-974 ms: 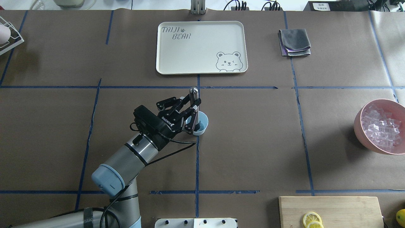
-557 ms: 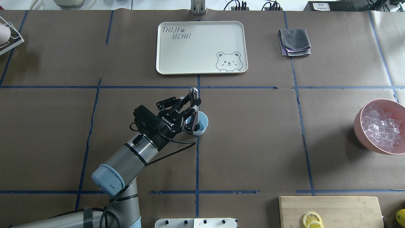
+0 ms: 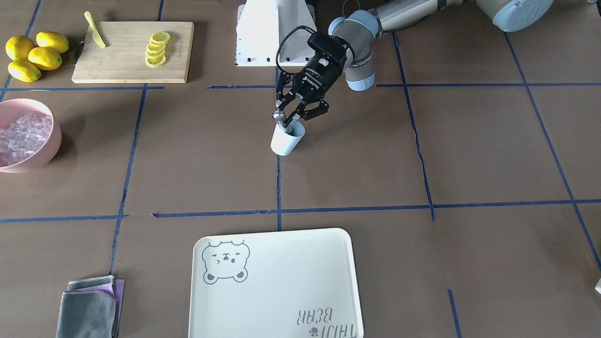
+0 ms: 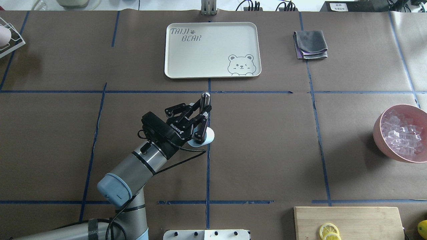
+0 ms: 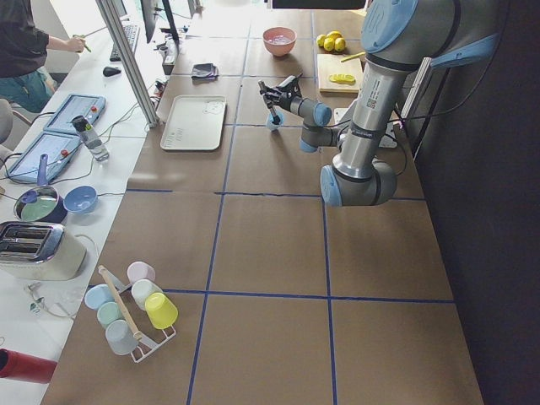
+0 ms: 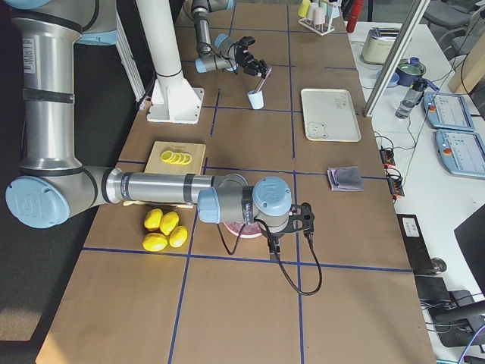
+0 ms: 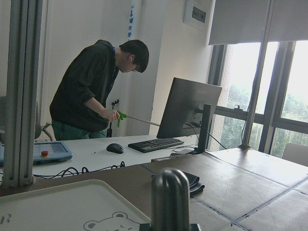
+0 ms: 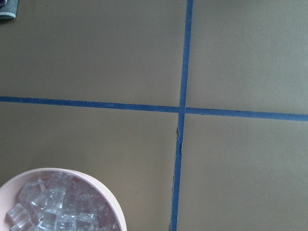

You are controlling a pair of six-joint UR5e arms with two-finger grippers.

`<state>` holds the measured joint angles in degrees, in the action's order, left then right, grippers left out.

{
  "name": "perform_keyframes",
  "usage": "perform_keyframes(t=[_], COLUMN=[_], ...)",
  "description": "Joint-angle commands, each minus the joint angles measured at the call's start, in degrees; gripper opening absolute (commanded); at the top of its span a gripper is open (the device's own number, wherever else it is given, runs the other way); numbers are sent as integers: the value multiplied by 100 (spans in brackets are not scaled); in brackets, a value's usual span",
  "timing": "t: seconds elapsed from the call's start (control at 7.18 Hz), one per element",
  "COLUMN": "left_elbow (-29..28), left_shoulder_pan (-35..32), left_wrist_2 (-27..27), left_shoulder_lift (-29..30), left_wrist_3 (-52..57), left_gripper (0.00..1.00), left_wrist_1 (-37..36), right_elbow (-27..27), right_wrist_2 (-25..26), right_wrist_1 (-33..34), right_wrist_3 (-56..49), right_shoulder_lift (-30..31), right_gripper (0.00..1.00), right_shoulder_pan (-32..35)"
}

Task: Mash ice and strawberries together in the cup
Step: 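Press the pestle down into the cup with the left gripper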

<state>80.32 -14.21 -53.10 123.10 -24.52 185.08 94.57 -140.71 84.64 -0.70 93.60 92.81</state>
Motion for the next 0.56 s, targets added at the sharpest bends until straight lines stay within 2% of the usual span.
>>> perform_keyframes(t=[0.0, 0.42], left_elbow=[28, 396], left_shoulder_pan=[-3, -117], left_wrist_2=[1, -16], left_shoulder_lift=[12, 39], left_wrist_3=[0, -18], left_gripper=[0, 0], left_wrist_1=[1, -51], right_elbow=[-9, 17], right_wrist_2=[0, -9], right_wrist_1=[-9, -9], right_wrist_3=[0, 0], right_shoulder_lift=[0, -9], right_gripper=[100, 100], right_shoulder_pan=[0, 0])
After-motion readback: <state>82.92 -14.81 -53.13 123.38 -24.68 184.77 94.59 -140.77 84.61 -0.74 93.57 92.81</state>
